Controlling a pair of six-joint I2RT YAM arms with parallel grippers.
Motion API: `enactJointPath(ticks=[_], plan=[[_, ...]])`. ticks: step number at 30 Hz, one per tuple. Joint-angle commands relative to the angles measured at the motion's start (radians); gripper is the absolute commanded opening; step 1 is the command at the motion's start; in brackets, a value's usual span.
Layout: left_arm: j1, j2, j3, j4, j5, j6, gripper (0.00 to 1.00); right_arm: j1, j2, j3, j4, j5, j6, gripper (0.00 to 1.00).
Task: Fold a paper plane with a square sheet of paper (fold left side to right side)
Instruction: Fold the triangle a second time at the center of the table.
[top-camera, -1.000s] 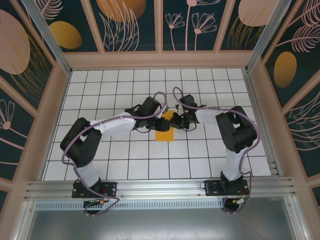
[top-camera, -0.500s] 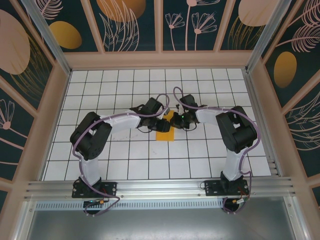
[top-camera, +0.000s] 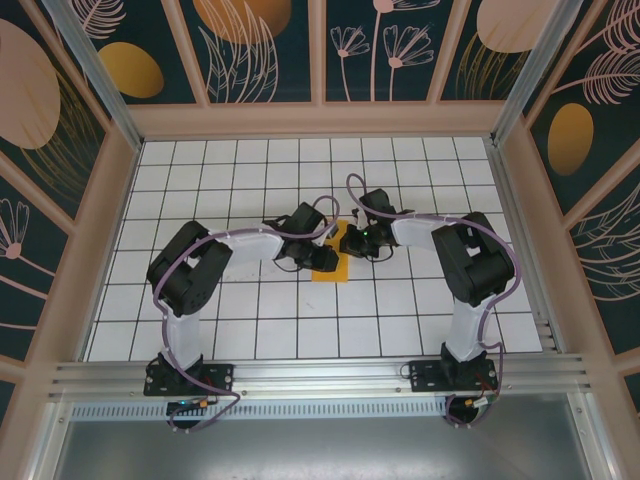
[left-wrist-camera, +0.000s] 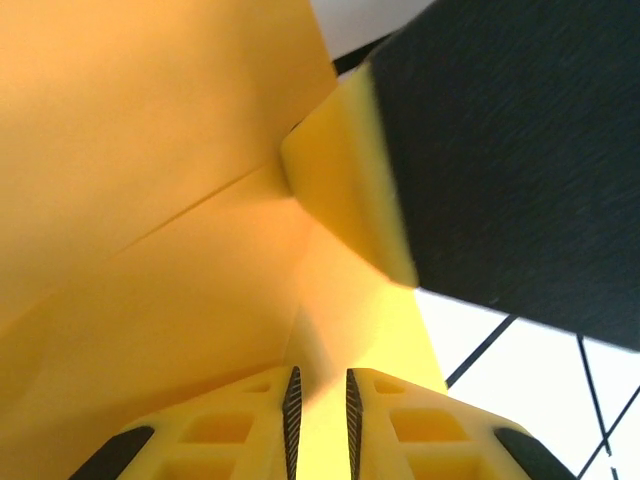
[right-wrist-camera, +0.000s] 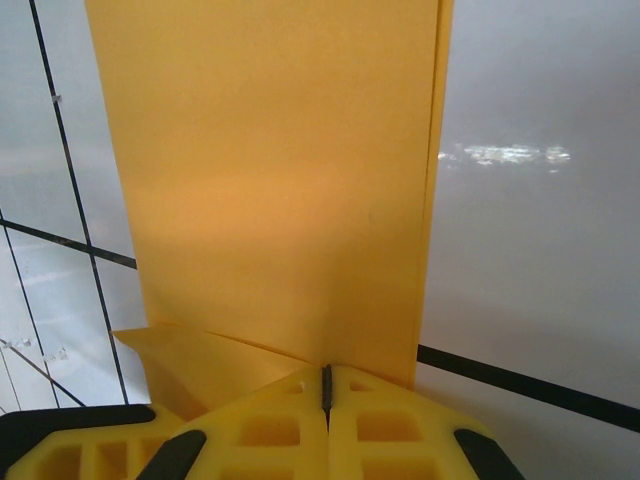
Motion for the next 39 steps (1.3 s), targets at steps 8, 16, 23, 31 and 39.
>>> enactJointPath(ticks=[8,16,23,31,39], plan=[[0.007,-0.04,-0.127,-0.009,-0.004,0.02,0.22,-0.005,0.034,-0.012,-0.072,0.103,-0.014,0.07],[0.007,-0.093,-0.208,-0.011,-0.014,0.011,0.22,-0.002,0.041,-0.008,-0.074,0.103,-0.014,0.07],[0.007,-0.124,-0.279,0.023,-0.012,-0.016,0.22,0.001,0.044,-0.005,-0.077,0.102,-0.014,0.07],[0.007,-0.168,-0.333,0.034,-0.023,-0.034,0.22,0.005,0.049,0.004,-0.079,0.103,-0.012,0.07],[0.007,-0.198,-0.366,0.029,-0.051,-0.046,0.22,0.008,0.05,0.005,-0.075,0.1,-0.012,0.07]])
